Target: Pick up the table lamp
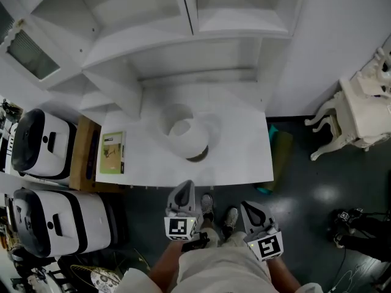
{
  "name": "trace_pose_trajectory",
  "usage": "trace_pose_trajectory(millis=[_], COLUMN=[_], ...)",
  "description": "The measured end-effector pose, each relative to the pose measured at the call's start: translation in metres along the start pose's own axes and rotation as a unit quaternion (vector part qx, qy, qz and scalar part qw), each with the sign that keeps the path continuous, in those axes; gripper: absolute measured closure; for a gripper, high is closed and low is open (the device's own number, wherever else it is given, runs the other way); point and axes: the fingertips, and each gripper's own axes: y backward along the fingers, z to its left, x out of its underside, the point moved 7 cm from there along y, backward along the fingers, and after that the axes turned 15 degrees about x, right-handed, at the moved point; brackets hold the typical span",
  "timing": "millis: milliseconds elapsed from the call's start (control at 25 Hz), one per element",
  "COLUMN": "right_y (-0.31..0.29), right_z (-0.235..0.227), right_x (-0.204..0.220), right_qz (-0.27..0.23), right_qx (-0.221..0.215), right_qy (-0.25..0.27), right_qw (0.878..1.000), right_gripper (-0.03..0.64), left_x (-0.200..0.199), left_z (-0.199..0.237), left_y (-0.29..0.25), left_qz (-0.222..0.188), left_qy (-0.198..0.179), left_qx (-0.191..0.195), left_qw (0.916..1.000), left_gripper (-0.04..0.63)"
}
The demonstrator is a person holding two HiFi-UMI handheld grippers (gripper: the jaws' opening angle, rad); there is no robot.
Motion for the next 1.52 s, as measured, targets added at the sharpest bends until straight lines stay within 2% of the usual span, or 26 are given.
trace_pose_trajectory(millis=[80, 200, 480, 640, 840, 1040, 1200, 1280, 1400, 1520], right_y=[-0.005, -0.014, -0.031, -0.04, -0.046, -0.054, -0.058, -0.06, -0.062, -0.064], right_z=[0.002, 0.01, 0.028, 0.043, 0.055, 0.062, 0.065, 0.066, 0.066, 0.066], right_x=[0.0, 0.002, 0.003, 0.008, 0.015, 0.016, 0.016, 0.017, 0.018, 0.02], right_qz=[0.005, 0.015, 0.049, 0.062, 0.091, 0.095, 0.099, 0.103, 0.107, 0.115], right_qx=[0.011, 0.026, 0.055, 0.061, 0.072, 0.086, 0.098, 0.106, 0.115, 0.12], right_qy=[0.005, 0.005, 0.002, 0.007, 0.004, -0.001, -0.004, -0.01, -0.013, -0.015], right_qw=[1.0, 1.0, 0.997, 0.996, 0.993, 0.992, 0.99, 0.989, 0.988, 0.986], right_gripper=[0.604, 0.604, 0.604, 0.604, 0.604, 0.604, 0.604, 0.604, 0.604, 0.604], left_x=[0.004, 0.017, 0.05, 0.07, 0.087, 0.089, 0.095, 0.096, 0.101, 0.088], left_z=[0.011, 0.028, 0.05, 0.066, 0.09, 0.105, 0.11, 0.114, 0.119, 0.125], left_y=[-0.009, -0.018, -0.04, -0.051, -0.063, -0.076, -0.088, -0.094, -0.103, -0.116], left_qz=[-0.01, -0.029, -0.03, -0.04, -0.042, -0.049, -0.047, -0.055, -0.066, -0.065], left_qy=[-0.011, -0.003, 0.012, 0.04, 0.033, 0.043, 0.03, 0.037, 0.047, 0.029], left_qx=[-0.003, 0.013, 0.034, 0.05, 0.041, 0.03, 0.039, 0.042, 0.044, 0.052], left_qw=[0.9999, 0.9995, 0.9989, 0.9971, 0.9977, 0.9974, 0.9977, 0.9969, 0.9958, 0.996], left_gripper=[0.584, 0.584, 0.574, 0.416, 0.282, 0.217, 0.148, 0.119, 0.095, 0.085])
